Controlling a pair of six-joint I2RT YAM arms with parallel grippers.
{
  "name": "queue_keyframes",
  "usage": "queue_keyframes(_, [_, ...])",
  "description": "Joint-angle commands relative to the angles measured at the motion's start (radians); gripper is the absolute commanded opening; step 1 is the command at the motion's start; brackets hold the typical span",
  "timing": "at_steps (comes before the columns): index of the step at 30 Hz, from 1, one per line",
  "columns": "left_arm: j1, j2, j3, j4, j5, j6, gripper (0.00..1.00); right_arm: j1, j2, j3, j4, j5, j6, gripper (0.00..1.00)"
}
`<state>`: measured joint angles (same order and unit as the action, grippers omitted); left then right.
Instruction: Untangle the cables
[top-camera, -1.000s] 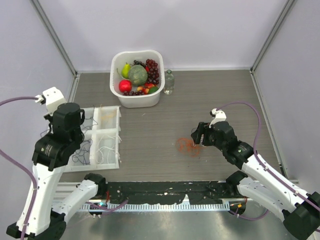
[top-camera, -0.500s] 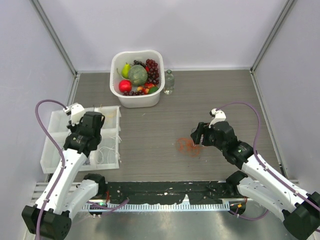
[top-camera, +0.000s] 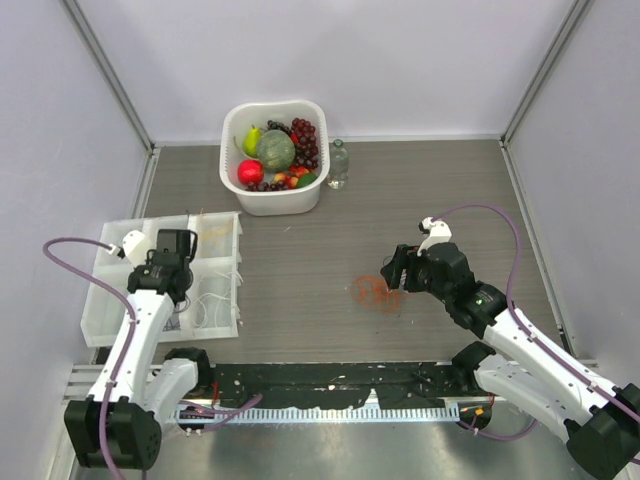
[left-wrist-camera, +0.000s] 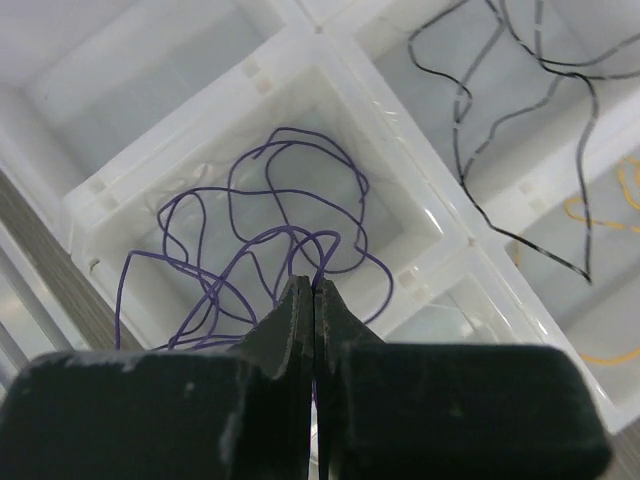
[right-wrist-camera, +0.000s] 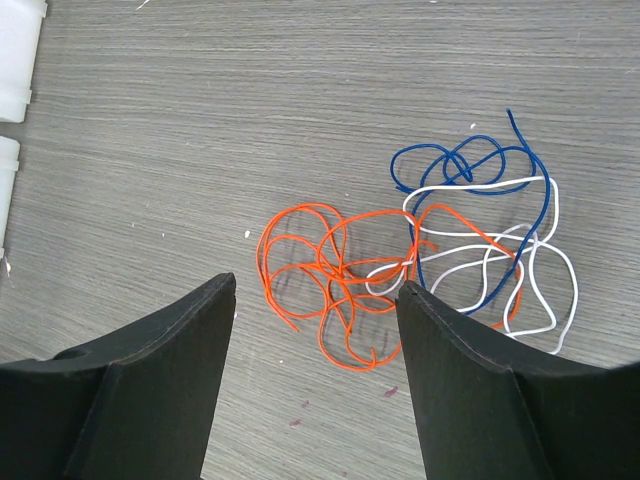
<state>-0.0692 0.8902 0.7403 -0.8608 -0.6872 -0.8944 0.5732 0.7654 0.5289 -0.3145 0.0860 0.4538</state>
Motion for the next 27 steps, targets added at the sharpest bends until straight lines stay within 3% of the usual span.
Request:
queue_keyframes(1, [0.144, 0.021, -0.013, 0.011, 0.046, -0.080, 0.04, -0.004, -0.009, 0.002, 0.043, -0.005, -0.010, 0.70])
queue_keyframes(3, [0.210, 0.023, -0.019, 0.034, 0.110, -0.066, 0.15, -0.003, -0.011, 0.000, 0.041, -0.005, -0.012, 0.70])
queue_keyframes(6, [0.264, 0.004, -0.018, 0.051, 0.176, -0.040, 0.51, -0.004, -0.011, 0.000, 0.041, -0.005, -0.010, 0.70])
queue_keyframes(8, [0.266, -0.028, 0.002, 0.054, 0.176, -0.011, 0.82, -0.004, -0.009, 0.002, 0.043, -0.003, -0.010, 0.70])
queue_keyframes(10, [0.266, -0.069, 0.022, 0.059, 0.160, 0.023, 0.99, -0.004, -0.005, 0.002, 0.043, -0.005, -0.013, 0.70])
queue_keyframes(14, [0.264, -0.164, 0.077, 0.066, 0.198, 0.083, 1.00, -0.004, 0.005, 0.003, 0.043, -0.008, -0.012, 0.71])
queue_keyframes(17, [0.261, -0.215, 0.062, 0.173, 0.505, 0.149, 1.00, -0.006, 0.011, 0.005, 0.043, -0.008, -0.014, 0.70])
queue_keyframes(20, [0.217, -0.238, 0.021, 0.274, 0.786, 0.111, 1.00, -0.004, 0.026, 0.006, 0.043, -0.003, -0.010, 0.71])
queue_keyframes(22, [0.131, -0.258, -0.005, 0.343, 0.842, 0.086, 0.94, -0.004, 0.043, 0.011, 0.040, -0.002, -0.006, 0.70])
queue_keyframes(27, [-0.343, -0.240, -0.044, 0.483, 0.695, 0.109, 0.86, -0.004, 0.127, 0.025, 0.034, -0.011, 0.011, 0.65])
